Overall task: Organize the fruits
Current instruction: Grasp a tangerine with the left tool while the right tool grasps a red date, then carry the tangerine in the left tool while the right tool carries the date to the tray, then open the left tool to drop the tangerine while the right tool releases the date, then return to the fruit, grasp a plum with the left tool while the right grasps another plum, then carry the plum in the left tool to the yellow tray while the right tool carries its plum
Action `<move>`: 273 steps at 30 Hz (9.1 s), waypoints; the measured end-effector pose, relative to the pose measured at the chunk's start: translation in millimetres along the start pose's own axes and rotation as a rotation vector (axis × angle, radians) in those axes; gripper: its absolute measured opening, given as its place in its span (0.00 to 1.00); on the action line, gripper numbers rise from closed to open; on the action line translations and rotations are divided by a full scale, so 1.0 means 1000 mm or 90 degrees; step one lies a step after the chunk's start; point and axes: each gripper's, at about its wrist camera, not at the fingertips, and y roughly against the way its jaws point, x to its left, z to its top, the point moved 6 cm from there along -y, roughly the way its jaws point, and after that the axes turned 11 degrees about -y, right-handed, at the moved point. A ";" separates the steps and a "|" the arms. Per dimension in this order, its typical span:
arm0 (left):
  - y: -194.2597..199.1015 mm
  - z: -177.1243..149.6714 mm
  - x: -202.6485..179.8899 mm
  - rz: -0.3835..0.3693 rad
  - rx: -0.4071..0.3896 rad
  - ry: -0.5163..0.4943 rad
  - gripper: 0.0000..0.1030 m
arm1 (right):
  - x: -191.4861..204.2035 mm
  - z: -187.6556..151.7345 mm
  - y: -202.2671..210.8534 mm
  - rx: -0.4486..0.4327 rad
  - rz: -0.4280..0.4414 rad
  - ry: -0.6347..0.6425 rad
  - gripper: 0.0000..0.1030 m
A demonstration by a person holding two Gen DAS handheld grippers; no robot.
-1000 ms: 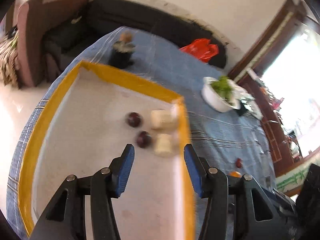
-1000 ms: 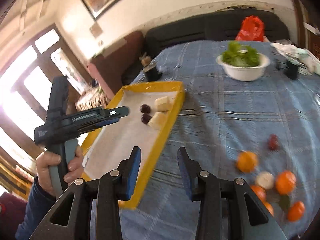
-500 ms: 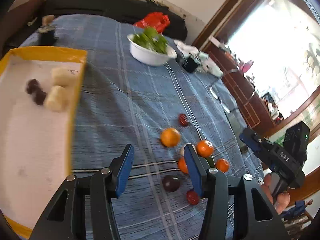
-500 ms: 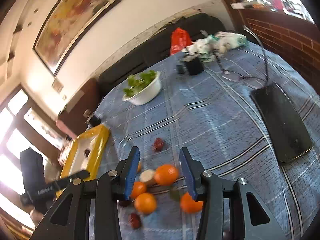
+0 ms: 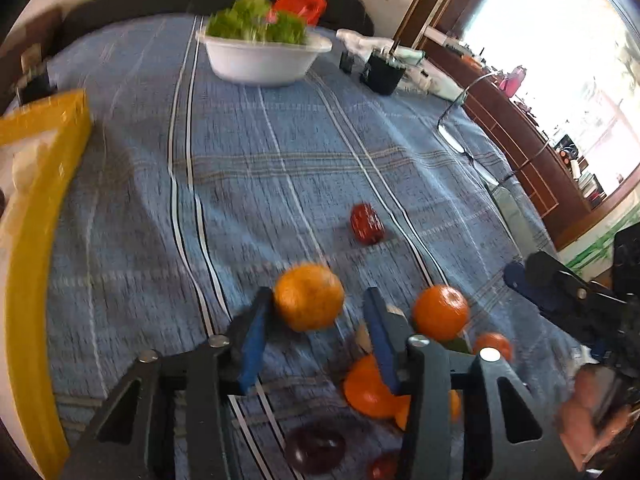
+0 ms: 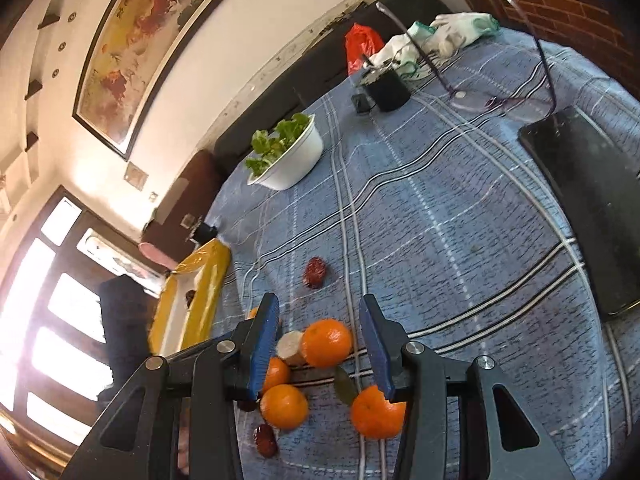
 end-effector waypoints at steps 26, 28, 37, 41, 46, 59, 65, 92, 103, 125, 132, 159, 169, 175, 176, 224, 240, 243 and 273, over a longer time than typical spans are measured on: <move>0.082 0.012 0.052 0.066 -0.158 0.062 0.32 | 0.052 0.017 -0.097 0.063 -0.271 0.098 0.33; 0.080 0.011 0.052 0.060 -0.153 0.065 0.32 | 0.047 0.017 -0.108 0.074 -0.291 0.098 0.31; 0.074 0.009 0.048 0.050 -0.140 0.067 0.32 | 0.040 0.010 -0.122 0.071 -0.312 0.148 0.21; 0.068 0.007 0.049 0.044 -0.131 0.076 0.32 | 0.050 0.003 -0.116 0.061 -0.253 0.169 0.21; 0.067 0.007 0.050 0.049 -0.131 0.077 0.32 | 0.073 -0.009 -0.108 0.037 -0.194 0.210 0.21; 0.077 0.004 0.070 0.091 -0.153 0.109 0.32 | 0.107 -0.031 -0.105 0.029 -0.126 0.261 0.21; 0.093 -0.004 0.079 0.095 -0.165 0.133 0.32 | 0.119 -0.044 -0.102 0.028 -0.106 0.295 0.21; 0.129 -0.063 0.194 0.118 -0.151 0.288 0.32 | 0.185 -0.093 -0.120 0.158 0.006 0.267 0.22; 0.105 -0.071 0.183 0.110 -0.099 0.260 0.32 | 0.226 -0.108 -0.218 0.233 -0.026 0.234 0.22; 0.108 -0.071 0.184 0.132 -0.102 0.255 0.42 | 0.220 -0.115 -0.240 0.237 -0.041 0.252 0.32; 0.112 -0.070 0.184 0.133 -0.115 0.256 0.48 | 0.217 -0.106 -0.209 0.219 -0.027 0.230 0.34; 0.124 -0.049 0.073 -0.005 -0.140 0.028 0.50 | 0.014 -0.055 0.034 -0.003 -0.143 0.113 0.40; 0.084 -0.059 0.004 -0.057 -0.045 -0.073 0.50 | -0.031 -0.053 0.064 -0.022 -0.192 0.090 0.40; 0.063 -0.062 -0.009 -0.065 -0.021 -0.100 0.50 | -0.038 -0.059 0.066 -0.015 -0.185 0.087 0.40; 0.060 -0.062 -0.011 -0.067 -0.019 -0.104 0.50 | -0.038 -0.060 0.065 -0.013 -0.183 0.087 0.40; 0.076 -0.050 0.027 -0.021 -0.119 -0.015 0.26 | 0.073 -0.098 -0.007 0.022 -0.149 0.273 0.31; 0.120 -0.048 0.063 -0.013 -0.186 0.050 0.26 | 0.121 -0.122 -0.036 0.068 -0.109 0.319 0.31; 0.132 -0.054 0.090 0.024 -0.194 0.086 0.26 | 0.138 -0.121 -0.047 0.079 -0.096 0.326 0.31; 0.119 -0.095 0.182 0.135 -0.130 0.256 0.26 | 0.235 -0.128 -0.265 0.258 -0.108 0.337 0.31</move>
